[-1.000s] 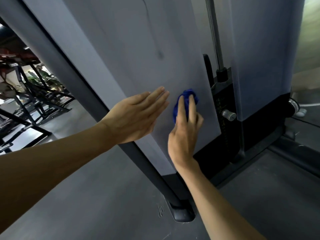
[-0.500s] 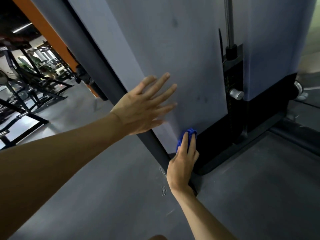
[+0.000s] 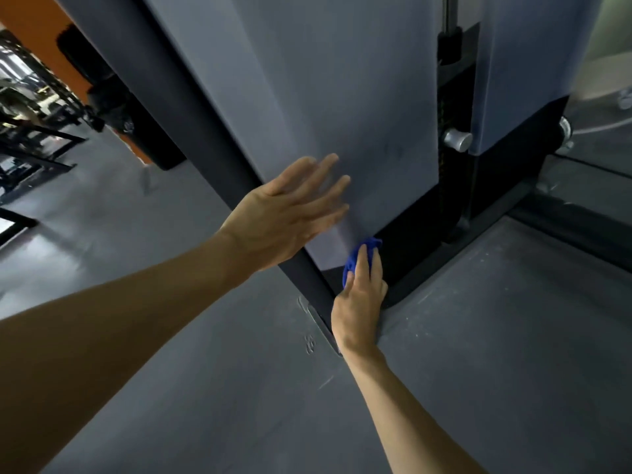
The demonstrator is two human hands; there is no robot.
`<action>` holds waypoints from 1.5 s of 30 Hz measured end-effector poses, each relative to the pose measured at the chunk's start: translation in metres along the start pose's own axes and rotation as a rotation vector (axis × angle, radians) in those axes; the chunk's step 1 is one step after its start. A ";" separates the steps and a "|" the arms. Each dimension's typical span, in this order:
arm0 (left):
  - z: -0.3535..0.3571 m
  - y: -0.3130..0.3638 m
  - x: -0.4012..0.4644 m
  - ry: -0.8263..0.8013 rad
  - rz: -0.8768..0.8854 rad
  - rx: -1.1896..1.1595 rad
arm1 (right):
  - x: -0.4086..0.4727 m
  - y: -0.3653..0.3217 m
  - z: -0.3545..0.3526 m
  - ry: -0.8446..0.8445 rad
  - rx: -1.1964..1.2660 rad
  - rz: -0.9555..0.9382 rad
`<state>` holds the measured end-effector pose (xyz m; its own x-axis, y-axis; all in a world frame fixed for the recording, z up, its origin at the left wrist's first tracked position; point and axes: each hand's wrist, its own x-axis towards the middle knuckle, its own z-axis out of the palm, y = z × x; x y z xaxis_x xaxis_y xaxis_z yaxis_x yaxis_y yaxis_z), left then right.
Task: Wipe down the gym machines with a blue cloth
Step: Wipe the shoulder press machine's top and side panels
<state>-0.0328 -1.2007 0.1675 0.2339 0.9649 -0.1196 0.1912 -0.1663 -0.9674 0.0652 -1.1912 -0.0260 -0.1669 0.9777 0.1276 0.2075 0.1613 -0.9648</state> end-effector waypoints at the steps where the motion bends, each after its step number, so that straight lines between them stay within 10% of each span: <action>1: 0.002 -0.001 0.001 0.015 0.002 0.005 | 0.002 -0.008 0.001 0.040 0.031 -0.052; 6: 0.000 0.004 0.004 0.004 -0.023 0.049 | 0.005 -0.015 0.007 0.097 0.062 -0.253; 15: -0.016 0.011 0.035 -0.021 0.135 0.140 | 0.002 0.018 0.021 0.067 0.200 0.233; 23: -0.019 0.029 0.068 -0.110 0.264 0.079 | 0.007 0.000 0.036 0.228 0.286 0.035; 30: -0.026 0.012 0.094 -0.146 0.261 -0.022 | 0.015 0.056 0.036 0.122 0.167 0.519; 36: -0.023 0.010 0.094 -0.139 0.239 -0.099 | 0.028 0.018 0.028 0.182 0.169 -0.004; 42: -0.022 0.014 0.096 -0.115 0.241 -0.080 | 0.037 0.078 0.038 0.207 0.094 0.405; 45: -0.023 0.013 0.096 -0.115 0.241 -0.081 | 0.052 0.026 0.032 0.211 0.001 0.193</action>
<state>0.0140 -1.1153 0.1485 0.1728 0.9114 -0.3735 0.2196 -0.4053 -0.8874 0.0306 -1.1402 -0.0516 0.0799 0.9967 -0.0139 0.2147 -0.0308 -0.9762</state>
